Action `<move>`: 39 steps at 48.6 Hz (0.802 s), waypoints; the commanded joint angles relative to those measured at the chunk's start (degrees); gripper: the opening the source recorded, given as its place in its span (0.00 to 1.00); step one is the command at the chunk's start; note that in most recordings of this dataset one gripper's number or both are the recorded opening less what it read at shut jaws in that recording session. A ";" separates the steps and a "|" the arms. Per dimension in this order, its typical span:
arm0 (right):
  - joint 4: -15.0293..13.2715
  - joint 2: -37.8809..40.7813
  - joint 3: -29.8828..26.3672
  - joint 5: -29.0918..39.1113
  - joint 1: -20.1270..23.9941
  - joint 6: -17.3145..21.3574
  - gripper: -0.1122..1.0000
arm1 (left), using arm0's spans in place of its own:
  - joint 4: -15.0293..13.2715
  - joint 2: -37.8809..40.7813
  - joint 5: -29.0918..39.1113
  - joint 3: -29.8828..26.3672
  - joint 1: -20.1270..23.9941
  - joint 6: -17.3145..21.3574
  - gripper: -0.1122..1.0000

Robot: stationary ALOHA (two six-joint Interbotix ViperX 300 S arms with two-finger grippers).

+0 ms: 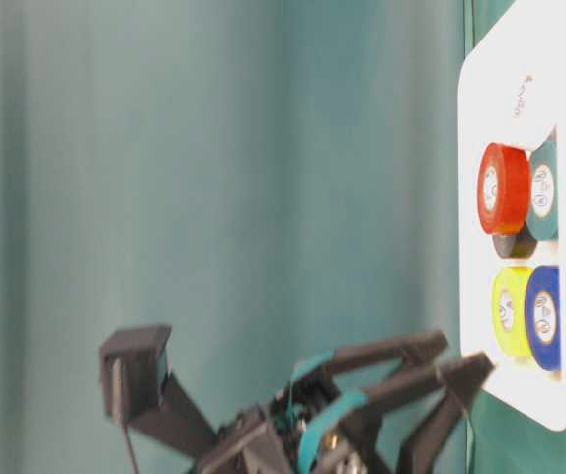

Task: Put the tape into the white case with the left arm.
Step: 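Release the orange roll and retract the left gripper to rest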

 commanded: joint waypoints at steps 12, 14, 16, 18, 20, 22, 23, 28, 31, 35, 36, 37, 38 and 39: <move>-0.09 0.44 -0.70 -0.62 -0.09 0.00 0.02 | -0.18 -6.77 -0.44 5.54 -3.08 -6.94 0.99; -0.09 0.35 -0.70 -0.62 -0.09 -0.09 0.02 | -0.18 -7.29 -0.62 6.33 -3.16 -7.29 0.99; -0.09 0.44 -0.70 -0.53 -0.09 0.00 0.02 | -0.18 -7.82 -0.88 7.21 -3.25 -7.47 0.99; -0.09 0.35 -0.62 -0.62 -0.09 0.00 0.02 | -0.18 -8.26 -1.23 8.00 -3.34 -7.47 0.99; -0.09 0.35 -0.62 -0.62 -0.09 -0.09 0.02 | -0.18 -8.61 -1.76 8.88 -3.43 -7.47 0.99; -0.09 0.44 -0.62 -0.62 -0.09 0.00 0.02 | -0.18 -9.05 -2.37 9.67 -3.43 -7.38 0.99; -0.09 0.44 -0.62 -0.62 -0.09 0.00 0.02 | -0.18 -9.32 -2.72 10.11 -3.43 -7.38 0.99; -0.09 0.44 -0.62 -0.62 -0.09 0.00 0.02 | -0.18 -10.81 -4.31 12.04 -3.52 -7.47 0.99; -0.09 0.35 -0.62 -0.62 -0.09 0.00 0.02 | -0.18 -12.39 -4.75 13.27 -3.78 -7.47 0.99; -0.09 0.35 -0.62 -0.62 -0.09 0.00 0.02 | -0.26 -14.50 -4.92 14.50 -4.22 -7.56 0.99; -0.09 0.35 -0.62 -0.62 -0.09 0.00 0.02 | -0.18 -15.03 -4.92 14.77 -4.39 -7.56 0.99; -0.09 0.35 -0.70 -0.53 -0.09 0.00 0.02 | -0.26 -15.64 -4.92 15.21 -4.48 -7.56 0.99; -0.09 0.35 -0.70 -0.62 -0.09 0.00 0.02 | -0.26 -16.17 -4.92 15.56 -4.48 -7.56 0.99; -0.09 0.35 -0.70 -0.62 -0.09 0.00 0.02 | -0.18 -16.79 -5.01 15.91 -4.57 -7.56 0.99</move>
